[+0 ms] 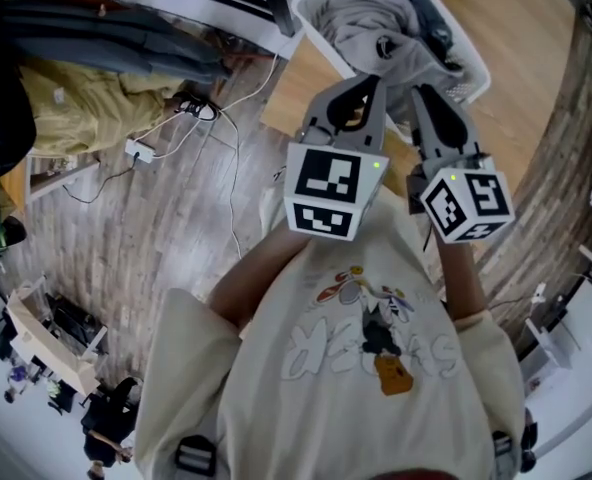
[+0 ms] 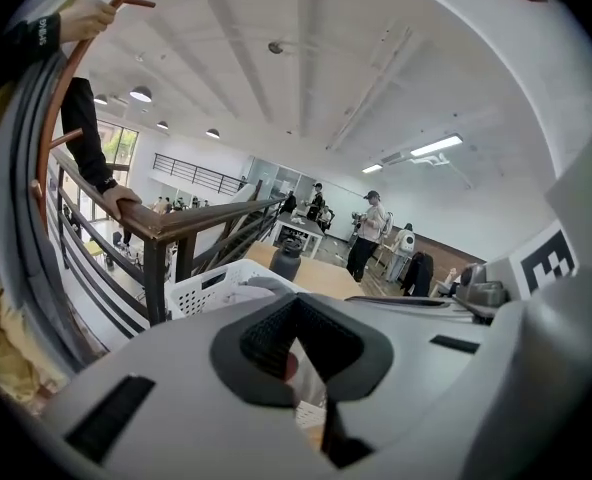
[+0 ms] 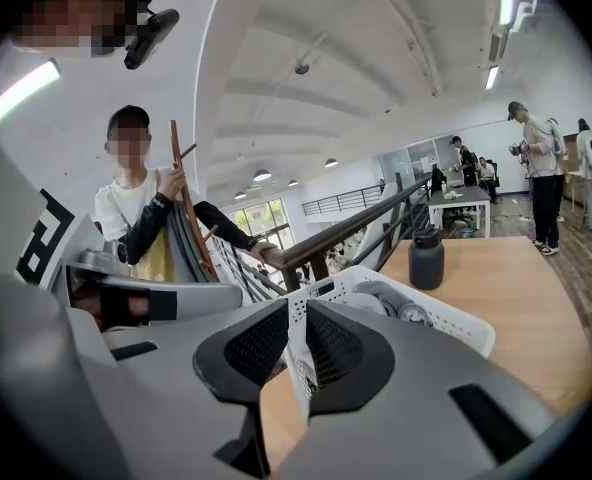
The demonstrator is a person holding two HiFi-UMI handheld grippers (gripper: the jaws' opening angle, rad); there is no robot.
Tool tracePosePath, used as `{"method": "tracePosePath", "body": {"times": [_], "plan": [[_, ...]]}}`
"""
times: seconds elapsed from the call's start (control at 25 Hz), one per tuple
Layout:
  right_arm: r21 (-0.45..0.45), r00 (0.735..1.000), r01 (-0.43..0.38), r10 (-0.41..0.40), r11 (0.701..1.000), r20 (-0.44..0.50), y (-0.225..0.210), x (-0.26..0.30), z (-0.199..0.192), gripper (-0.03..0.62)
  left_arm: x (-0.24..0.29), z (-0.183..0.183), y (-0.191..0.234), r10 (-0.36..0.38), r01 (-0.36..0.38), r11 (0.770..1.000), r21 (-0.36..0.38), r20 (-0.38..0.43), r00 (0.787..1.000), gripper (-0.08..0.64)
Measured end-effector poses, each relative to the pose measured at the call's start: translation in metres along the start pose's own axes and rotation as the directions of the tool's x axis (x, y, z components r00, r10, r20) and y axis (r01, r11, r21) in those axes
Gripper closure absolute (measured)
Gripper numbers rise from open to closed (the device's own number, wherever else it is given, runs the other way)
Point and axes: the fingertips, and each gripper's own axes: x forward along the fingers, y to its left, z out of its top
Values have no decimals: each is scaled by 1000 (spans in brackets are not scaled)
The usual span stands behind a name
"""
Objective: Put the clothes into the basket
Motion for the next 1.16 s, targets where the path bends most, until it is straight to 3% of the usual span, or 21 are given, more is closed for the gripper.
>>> {"method": "tracePosePath", "body": {"times": [0.2, 0.48, 0.68, 0.84, 1.16], "plan": [[-53, 1000, 18, -17, 998, 27, 5, -13, 1, 568, -11, -3, -9, -1, 1, 1000, 18, 13, 1000, 558], [-86, 999, 22, -19, 996, 38, 8, -35, -2, 568, -23, -12, -29, -12, 12, 999, 35, 12, 1000, 558], [-84, 1000, 23, -23, 996, 10, 15, -52, -16, 569, -42, -31, -43, -24, 24, 1000, 6, 2, 1000, 558], [-138, 999, 38, -38, 990, 7, 19, -66, -15, 569, -49, -43, -56, -47, 47, 999, -5, -29, 998, 558], [-127, 999, 36, -36, 991, 1, 10, -81, -29, 569, -47, -59, -65, -36, 35, 999, -9, -43, 998, 558]]}}
